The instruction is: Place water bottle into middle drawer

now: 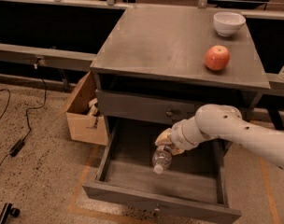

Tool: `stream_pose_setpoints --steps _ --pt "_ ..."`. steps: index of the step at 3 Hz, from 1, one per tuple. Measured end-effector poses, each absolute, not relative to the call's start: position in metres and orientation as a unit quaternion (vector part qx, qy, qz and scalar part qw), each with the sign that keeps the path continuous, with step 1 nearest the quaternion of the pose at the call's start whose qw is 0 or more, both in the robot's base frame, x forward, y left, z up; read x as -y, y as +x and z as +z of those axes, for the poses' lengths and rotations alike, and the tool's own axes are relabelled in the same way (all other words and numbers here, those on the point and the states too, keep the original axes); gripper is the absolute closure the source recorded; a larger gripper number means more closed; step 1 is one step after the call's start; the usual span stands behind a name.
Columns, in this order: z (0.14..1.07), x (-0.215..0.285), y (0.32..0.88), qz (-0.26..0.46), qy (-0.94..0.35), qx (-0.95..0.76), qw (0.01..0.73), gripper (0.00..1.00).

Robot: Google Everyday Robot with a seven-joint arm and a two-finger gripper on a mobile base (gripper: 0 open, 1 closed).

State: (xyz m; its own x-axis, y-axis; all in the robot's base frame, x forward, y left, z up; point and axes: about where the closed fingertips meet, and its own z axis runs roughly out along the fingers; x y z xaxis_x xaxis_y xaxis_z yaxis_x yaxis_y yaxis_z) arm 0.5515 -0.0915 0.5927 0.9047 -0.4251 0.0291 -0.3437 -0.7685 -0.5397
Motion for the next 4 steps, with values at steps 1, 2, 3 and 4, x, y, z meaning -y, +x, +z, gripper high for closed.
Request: stream_pose_setpoints --steps 1,2,3,4 --pt "0.549 0.096 0.567 -0.080 -0.934 -0.218 0.271 1.00" --pt "0.516 0.099 0.570 -0.089 -0.929 -0.235 0.272 1.00" --pt "0.490 0.107 0.571 -0.106 -0.927 -0.254 0.255 0.82" --pt "0.468 0.118 0.574 -0.124 -0.930 -0.265 0.222 0.58"
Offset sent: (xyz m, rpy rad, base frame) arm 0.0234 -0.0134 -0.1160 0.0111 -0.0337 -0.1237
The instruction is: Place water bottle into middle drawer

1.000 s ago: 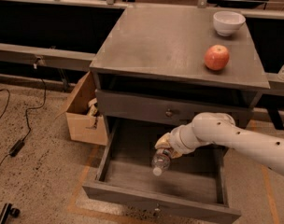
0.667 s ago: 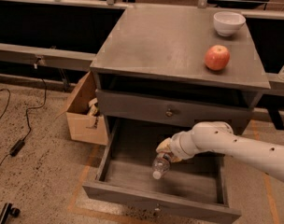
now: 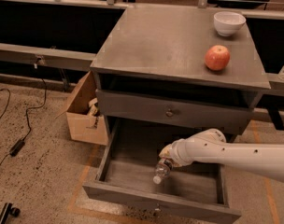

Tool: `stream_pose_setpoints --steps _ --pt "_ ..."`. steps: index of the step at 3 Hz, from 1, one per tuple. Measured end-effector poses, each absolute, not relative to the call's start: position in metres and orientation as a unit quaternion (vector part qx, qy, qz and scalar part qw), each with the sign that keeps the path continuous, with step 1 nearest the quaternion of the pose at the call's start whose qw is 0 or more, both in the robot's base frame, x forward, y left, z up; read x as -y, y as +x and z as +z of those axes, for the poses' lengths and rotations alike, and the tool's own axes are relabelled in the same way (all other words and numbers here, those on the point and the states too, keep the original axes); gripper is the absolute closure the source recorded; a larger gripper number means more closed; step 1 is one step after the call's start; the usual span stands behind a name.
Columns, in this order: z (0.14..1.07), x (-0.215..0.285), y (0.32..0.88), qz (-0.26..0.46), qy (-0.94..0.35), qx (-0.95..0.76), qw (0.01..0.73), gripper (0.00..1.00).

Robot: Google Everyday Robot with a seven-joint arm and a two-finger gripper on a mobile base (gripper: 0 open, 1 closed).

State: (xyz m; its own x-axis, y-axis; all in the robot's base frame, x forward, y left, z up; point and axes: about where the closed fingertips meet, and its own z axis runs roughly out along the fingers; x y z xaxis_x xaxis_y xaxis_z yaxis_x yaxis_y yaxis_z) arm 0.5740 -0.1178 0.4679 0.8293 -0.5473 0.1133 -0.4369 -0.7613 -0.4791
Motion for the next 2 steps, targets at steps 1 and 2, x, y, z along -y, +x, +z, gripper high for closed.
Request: stream_pose_setpoints --steps 1,2 --pt "0.4485 0.1286 0.5744 -0.132 -0.935 -0.271 0.189 0.35" --pt "0.4402 0.1318 0.5752 -0.134 -0.937 -0.272 0.171 0.12"
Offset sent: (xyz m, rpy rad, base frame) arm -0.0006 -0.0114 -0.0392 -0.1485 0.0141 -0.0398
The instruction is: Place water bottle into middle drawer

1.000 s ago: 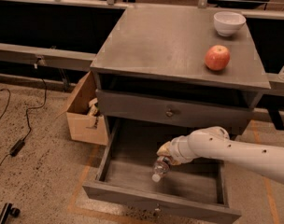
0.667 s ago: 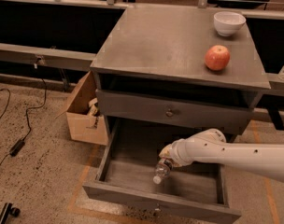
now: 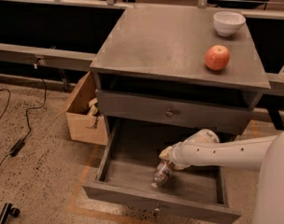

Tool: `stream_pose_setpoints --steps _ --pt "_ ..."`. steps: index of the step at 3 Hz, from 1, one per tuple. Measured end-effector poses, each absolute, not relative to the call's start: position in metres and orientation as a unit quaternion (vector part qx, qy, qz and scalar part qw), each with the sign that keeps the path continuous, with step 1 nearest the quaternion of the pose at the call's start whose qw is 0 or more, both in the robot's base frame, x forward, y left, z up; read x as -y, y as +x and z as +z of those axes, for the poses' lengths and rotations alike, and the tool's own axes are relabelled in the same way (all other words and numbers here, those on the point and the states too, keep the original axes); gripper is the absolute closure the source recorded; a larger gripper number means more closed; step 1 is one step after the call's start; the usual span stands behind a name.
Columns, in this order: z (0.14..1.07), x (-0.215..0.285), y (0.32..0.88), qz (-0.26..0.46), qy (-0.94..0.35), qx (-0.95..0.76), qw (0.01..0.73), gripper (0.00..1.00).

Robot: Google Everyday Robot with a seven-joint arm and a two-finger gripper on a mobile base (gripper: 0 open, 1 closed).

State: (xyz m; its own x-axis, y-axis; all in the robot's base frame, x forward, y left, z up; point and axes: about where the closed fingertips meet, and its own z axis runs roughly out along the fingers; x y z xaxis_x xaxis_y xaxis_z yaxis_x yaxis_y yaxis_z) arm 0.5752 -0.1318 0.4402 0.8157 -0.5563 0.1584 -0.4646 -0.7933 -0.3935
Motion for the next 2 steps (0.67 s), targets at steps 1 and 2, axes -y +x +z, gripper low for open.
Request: stream_pose_setpoints --steps 1,2 --pt "0.446 0.131 0.574 -0.131 -0.935 -0.276 0.178 0.04" --pt "0.463 0.135 0.570 -0.121 -0.934 -0.273 0.196 0.16"
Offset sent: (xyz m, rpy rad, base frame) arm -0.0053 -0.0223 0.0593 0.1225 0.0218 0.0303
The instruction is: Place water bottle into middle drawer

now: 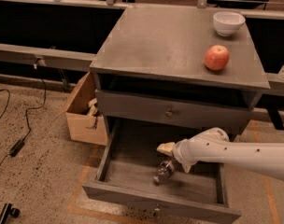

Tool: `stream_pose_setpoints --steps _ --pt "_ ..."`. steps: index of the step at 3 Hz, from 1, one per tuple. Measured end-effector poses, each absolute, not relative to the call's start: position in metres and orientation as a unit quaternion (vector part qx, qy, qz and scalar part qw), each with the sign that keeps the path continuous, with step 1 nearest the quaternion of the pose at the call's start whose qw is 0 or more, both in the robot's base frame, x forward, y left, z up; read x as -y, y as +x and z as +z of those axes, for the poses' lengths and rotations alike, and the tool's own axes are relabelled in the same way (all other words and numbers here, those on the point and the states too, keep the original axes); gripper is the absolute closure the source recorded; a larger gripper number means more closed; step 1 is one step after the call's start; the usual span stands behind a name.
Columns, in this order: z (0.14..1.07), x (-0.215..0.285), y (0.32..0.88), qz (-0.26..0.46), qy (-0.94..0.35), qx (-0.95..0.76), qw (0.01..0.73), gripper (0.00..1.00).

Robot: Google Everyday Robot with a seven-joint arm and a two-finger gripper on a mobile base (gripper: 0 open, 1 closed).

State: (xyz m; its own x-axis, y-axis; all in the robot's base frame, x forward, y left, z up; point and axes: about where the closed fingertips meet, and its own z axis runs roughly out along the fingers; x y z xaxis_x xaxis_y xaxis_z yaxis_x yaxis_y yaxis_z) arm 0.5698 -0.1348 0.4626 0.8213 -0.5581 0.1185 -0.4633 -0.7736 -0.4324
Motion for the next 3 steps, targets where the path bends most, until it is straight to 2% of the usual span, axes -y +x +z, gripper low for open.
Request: stream_pose_setpoints --steps 1,2,3 --pt "0.517 0.151 0.555 -0.116 -0.926 -0.278 0.229 0.34" --pt "0.586 0.192 0.527 -0.144 -0.921 -0.277 0.232 0.58" --pt "0.593 0.207 0.520 -0.152 -0.920 -0.281 0.228 0.55"
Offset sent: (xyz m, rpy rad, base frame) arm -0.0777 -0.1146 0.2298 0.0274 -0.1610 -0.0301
